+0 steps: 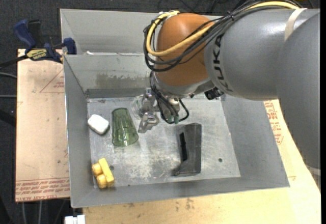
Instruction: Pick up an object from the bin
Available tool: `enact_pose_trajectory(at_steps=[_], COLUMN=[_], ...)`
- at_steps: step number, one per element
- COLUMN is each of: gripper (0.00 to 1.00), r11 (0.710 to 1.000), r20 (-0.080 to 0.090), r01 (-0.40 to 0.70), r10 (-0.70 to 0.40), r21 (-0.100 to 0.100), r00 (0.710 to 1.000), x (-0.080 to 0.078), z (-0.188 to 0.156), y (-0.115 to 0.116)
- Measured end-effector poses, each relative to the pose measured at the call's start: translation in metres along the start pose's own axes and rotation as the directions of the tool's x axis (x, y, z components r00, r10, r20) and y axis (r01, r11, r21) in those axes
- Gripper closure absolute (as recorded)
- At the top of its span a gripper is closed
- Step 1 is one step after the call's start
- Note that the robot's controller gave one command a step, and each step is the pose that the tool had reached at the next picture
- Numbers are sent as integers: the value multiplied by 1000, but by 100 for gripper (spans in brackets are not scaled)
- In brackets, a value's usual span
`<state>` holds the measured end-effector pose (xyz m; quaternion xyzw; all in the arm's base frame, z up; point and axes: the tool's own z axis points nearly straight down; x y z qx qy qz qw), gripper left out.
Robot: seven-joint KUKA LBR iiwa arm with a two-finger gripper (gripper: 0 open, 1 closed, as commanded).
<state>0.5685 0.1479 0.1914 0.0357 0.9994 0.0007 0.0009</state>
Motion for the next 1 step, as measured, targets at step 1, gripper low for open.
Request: enact_pose_trajectory(at_steps=[1], gripper=[100], r11=[1000], r20=[-7], r01=[-20], r10=[20], r21=[3], r00=[1000], x=[-2], z=[-42], y=[0])
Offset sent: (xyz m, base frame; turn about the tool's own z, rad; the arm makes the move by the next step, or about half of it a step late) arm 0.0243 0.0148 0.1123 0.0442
